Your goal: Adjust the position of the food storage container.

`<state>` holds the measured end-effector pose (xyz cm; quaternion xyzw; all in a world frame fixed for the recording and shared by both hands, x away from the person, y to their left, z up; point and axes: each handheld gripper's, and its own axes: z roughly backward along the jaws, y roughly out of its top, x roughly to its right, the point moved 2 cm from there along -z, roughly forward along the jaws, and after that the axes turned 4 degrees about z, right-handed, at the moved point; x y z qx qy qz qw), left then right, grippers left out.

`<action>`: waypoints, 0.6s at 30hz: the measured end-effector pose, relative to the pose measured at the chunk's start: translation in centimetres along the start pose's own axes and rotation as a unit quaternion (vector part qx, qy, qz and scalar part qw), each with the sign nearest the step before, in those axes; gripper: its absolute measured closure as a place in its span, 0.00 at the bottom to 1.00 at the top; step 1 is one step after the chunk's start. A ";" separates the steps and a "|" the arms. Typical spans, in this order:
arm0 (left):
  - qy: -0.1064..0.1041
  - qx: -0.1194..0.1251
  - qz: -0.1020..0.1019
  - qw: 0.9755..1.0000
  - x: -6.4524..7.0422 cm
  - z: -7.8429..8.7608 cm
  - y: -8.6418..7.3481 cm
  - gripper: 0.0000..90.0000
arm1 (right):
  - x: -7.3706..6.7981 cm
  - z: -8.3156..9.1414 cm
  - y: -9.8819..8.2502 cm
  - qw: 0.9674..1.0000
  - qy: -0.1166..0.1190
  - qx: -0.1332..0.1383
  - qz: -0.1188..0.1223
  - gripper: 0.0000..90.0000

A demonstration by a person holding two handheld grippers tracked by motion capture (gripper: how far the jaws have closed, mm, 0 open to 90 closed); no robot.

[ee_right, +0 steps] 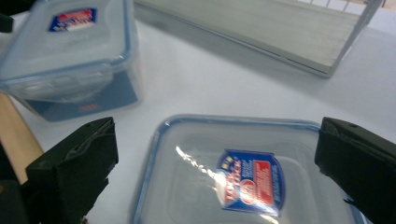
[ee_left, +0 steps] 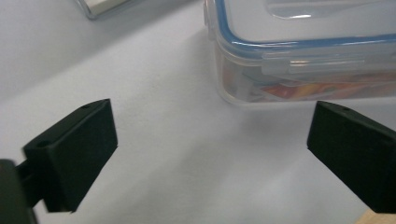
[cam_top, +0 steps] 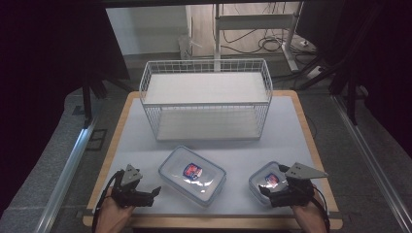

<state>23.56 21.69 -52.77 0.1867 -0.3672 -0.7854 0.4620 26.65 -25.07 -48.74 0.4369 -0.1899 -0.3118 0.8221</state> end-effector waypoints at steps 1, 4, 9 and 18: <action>-0.008 0.004 0.005 1.000 -0.2 -0.1 -0.1 0.04 | 0.1 -0.2 -0.1 1.000 -0.003 -0.001 -0.005 0.00; -0.008 0.006 0.010 1.000 -0.7 -0.4 -0.5 0.06 | 0.1 -0.6 -0.5 1.000 0.001 -0.015 -0.014 0.00; -0.005 0.000 0.008 1.000 -1.0 -0.7 -0.9 0.05 | 0.2 -0.7 -0.5 1.000 0.000 -0.016 -0.021 0.00; -0.005 -0.002 0.004 1.000 -0.9 -0.8 -0.9 0.05 | -0.1 -1.0 -0.6 1.000 -0.007 -0.028 -0.009 0.00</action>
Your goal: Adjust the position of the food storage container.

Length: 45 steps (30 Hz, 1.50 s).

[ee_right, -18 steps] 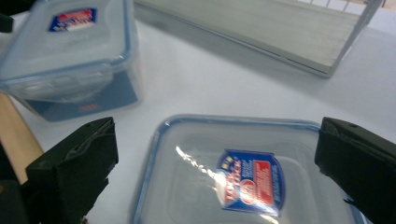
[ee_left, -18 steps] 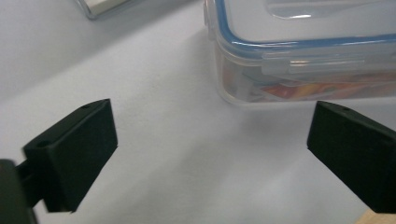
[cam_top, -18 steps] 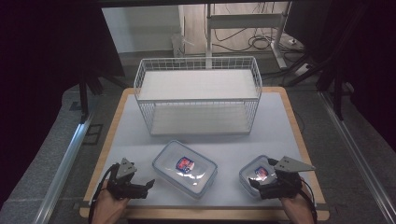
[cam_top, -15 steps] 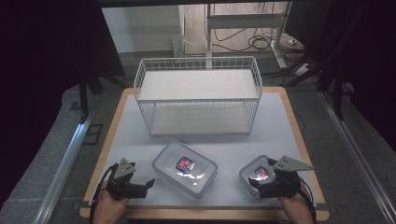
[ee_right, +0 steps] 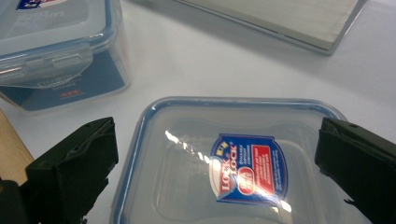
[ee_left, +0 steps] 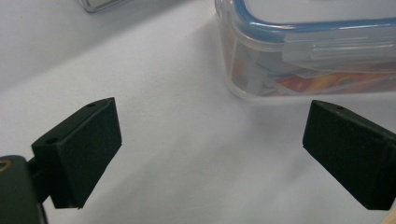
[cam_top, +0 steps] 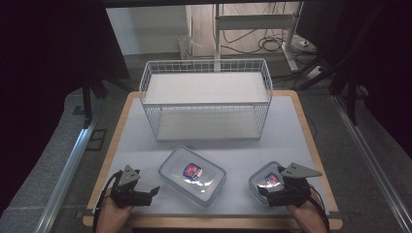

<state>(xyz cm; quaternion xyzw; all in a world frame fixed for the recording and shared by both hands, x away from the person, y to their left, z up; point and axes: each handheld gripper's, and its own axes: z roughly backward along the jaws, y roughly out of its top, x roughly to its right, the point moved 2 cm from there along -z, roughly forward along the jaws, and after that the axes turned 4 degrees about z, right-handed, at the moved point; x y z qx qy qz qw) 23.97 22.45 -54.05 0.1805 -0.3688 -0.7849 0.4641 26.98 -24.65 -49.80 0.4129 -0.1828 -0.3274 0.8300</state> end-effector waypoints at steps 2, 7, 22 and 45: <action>0.000 0.000 -0.001 1.000 0.0 0.0 0.0 0.05 | -0.3 0.0 0.2 1.000 0.004 0.002 0.002 0.00; -0.001 0.005 0.001 1.000 0.0 0.1 0.1 0.05 | -1.0 0.0 0.5 1.000 0.008 0.000 0.013 0.00; -0.006 0.028 0.016 0.999 0.1 0.7 0.4 0.05 | -3.0 -0.1 0.8 0.994 0.093 -0.045 0.028 0.71; -0.005 0.020 0.023 1.000 0.5 0.5 0.6 0.13 | -2.3 -1.3 0.5 0.994 0.045 -0.091 0.041 1.00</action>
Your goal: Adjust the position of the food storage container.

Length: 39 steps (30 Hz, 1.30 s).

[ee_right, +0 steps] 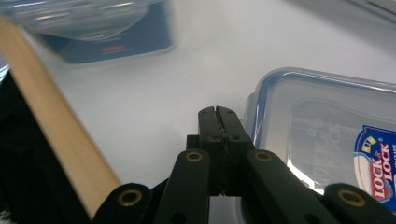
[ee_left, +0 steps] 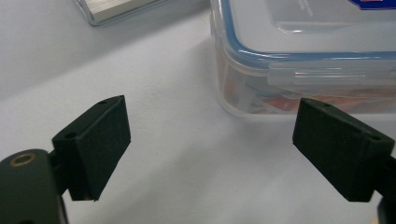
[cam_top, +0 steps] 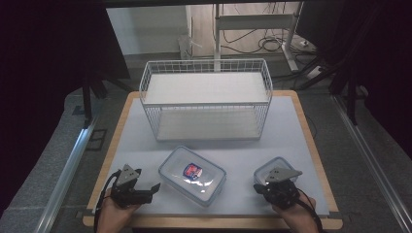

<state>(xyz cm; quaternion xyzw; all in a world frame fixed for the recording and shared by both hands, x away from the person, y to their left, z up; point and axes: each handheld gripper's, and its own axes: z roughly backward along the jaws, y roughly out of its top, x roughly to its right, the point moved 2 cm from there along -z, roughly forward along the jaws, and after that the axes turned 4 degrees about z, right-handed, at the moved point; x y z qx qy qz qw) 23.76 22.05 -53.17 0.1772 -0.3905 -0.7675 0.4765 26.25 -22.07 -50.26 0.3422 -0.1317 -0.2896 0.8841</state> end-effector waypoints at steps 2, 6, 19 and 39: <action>0.000 -0.002 -0.001 1.000 0.0 0.0 0.0 0.14 | 0.3 0.0 0.0 1.000 -0.002 0.002 -0.002 1.00; -0.003 -0.012 -0.001 1.000 0.1 -0.2 0.0 0.16 | 2.4 0.1 -0.1 0.999 -0.009 0.020 -0.028 1.00; -0.018 -0.016 -0.004 1.000 0.2 -0.2 0.1 0.14 | 4.7 -0.2 0.1 0.998 -0.030 0.035 -0.047 1.00; -0.034 -0.012 0.003 0.999 -1.0 -1.2 1.3 0.84 | 0.7 -0.5 1.3 0.998 0.021 0.058 -0.015 1.00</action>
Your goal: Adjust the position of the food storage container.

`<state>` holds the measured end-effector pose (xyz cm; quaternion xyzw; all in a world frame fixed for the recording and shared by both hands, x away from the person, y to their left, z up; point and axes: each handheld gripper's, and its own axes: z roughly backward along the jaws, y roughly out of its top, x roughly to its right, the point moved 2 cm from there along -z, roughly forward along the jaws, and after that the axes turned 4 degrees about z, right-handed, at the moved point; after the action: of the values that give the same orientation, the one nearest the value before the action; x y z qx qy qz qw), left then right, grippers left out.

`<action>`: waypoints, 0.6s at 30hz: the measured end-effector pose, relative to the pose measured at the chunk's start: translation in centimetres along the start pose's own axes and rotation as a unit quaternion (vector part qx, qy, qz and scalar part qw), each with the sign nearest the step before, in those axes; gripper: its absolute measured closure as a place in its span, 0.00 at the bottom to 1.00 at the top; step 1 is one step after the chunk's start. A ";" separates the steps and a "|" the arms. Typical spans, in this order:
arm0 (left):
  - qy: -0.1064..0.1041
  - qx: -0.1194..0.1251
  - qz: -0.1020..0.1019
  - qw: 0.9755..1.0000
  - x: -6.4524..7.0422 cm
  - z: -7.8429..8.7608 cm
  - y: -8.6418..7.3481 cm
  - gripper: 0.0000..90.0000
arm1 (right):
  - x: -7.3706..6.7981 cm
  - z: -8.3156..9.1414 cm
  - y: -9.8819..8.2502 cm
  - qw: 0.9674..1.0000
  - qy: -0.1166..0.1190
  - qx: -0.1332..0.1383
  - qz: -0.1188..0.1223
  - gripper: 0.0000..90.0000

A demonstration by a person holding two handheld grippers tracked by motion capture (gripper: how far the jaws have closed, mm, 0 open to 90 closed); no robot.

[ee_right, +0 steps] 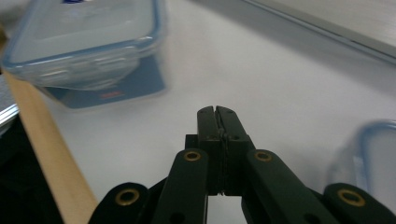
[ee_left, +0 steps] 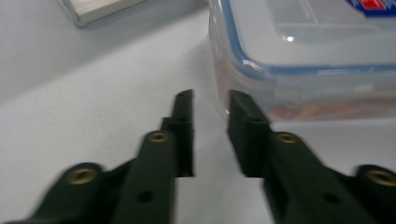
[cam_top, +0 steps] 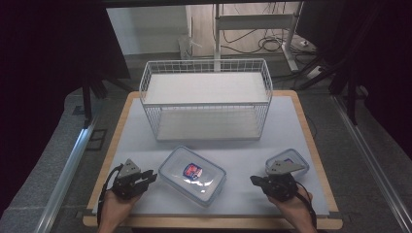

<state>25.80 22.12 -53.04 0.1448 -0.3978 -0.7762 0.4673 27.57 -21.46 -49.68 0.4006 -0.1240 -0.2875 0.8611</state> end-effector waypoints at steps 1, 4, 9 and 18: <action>-0.003 0.000 0.002 1.000 0.0 -0.2 0.1 0.90 | -0.4 -0.3 0.1 1.000 0.008 -0.001 0.001 1.00; -0.001 0.000 0.008 1.000 -0.3 -1.1 0.6 0.97 | -1.4 -1.0 0.3 1.000 0.027 -0.004 0.003 1.00; -0.015 0.002 0.021 1.000 -0.5 -1.9 0.8 0.99 | -3.3 -2.4 0.5 0.998 0.067 -0.012 0.010 0.99; -0.030 -0.007 0.034 0.999 -0.3 -2.3 0.6 1.00 | -5.8 -5.0 1.4 0.994 0.108 -0.022 0.024 0.99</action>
<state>27.67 21.08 -54.07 0.1045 -0.4107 -0.7666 0.4824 25.64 -14.21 -51.73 0.4077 -0.0332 -0.2244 0.8845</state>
